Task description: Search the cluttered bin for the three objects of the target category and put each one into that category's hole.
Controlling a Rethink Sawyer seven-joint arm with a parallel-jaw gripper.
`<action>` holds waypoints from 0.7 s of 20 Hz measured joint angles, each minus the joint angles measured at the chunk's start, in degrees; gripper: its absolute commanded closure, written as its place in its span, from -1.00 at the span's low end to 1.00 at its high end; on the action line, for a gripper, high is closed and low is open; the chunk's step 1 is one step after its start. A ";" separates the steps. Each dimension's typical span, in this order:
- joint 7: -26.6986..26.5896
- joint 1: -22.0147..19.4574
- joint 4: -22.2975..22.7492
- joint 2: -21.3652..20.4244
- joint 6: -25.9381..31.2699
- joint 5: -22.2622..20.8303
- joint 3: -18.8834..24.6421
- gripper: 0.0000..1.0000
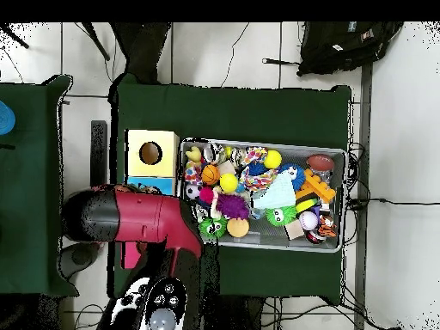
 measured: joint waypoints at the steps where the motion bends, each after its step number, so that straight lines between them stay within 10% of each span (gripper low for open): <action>1: 0.00 -0.06 -0.13 -0.01 -0.01 0.00 0.01 1.00; 14: 0.00 -2.86 1.48 -2.73 0.00 -0.11 -0.01 1.00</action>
